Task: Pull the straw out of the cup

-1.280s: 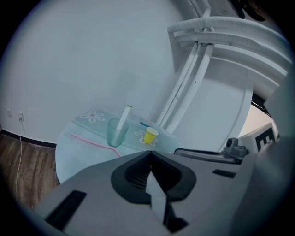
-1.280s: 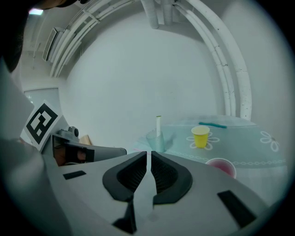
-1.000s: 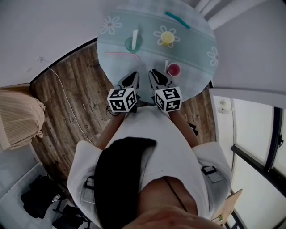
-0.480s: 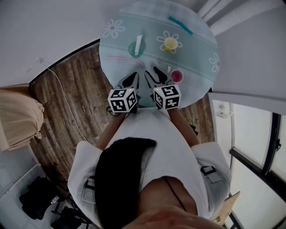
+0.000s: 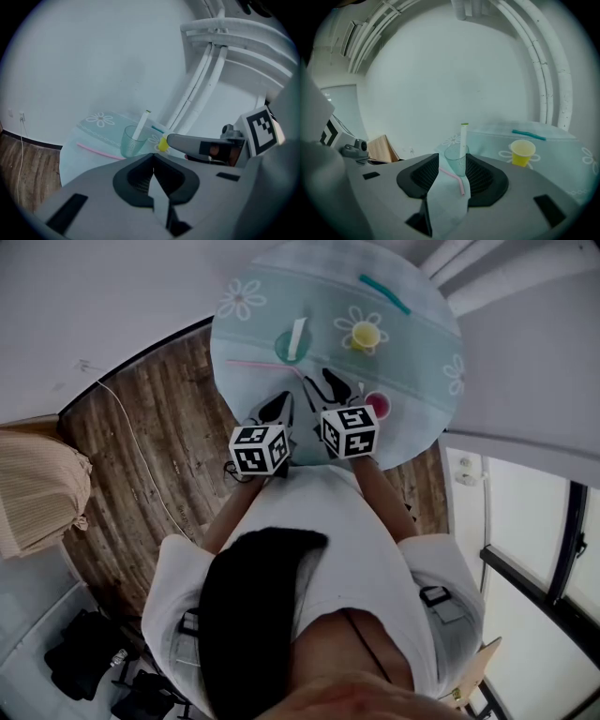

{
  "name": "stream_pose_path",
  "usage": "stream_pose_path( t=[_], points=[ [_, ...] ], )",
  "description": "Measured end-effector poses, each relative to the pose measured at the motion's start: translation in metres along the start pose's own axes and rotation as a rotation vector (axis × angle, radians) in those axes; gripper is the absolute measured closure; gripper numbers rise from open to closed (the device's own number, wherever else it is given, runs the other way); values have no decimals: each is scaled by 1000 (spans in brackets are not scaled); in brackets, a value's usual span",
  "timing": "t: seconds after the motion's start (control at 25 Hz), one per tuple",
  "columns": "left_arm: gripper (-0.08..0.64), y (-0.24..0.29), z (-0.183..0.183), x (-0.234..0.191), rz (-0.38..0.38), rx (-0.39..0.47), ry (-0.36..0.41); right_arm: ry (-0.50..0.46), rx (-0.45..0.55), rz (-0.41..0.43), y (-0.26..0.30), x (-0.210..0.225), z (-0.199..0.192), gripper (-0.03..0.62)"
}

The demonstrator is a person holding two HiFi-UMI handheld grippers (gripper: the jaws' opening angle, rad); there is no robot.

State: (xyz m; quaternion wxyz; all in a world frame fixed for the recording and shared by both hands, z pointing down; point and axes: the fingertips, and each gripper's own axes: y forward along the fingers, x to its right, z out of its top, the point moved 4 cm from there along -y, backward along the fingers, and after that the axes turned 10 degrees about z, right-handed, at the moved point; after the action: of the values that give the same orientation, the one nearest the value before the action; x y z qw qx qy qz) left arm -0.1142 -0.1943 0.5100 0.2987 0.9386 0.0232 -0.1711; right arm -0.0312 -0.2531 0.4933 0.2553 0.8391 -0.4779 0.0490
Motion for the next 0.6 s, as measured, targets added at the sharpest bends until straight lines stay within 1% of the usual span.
stream_pose_path(
  t=[0.32, 0.6],
  points=[
    [551, 10, 7, -9, -16, -12, 4, 5, 1, -19, 19, 9, 10, 431],
    [551, 22, 15, -10, -48, -29, 71, -2, 3, -38, 35, 20, 22, 431]
  ],
)
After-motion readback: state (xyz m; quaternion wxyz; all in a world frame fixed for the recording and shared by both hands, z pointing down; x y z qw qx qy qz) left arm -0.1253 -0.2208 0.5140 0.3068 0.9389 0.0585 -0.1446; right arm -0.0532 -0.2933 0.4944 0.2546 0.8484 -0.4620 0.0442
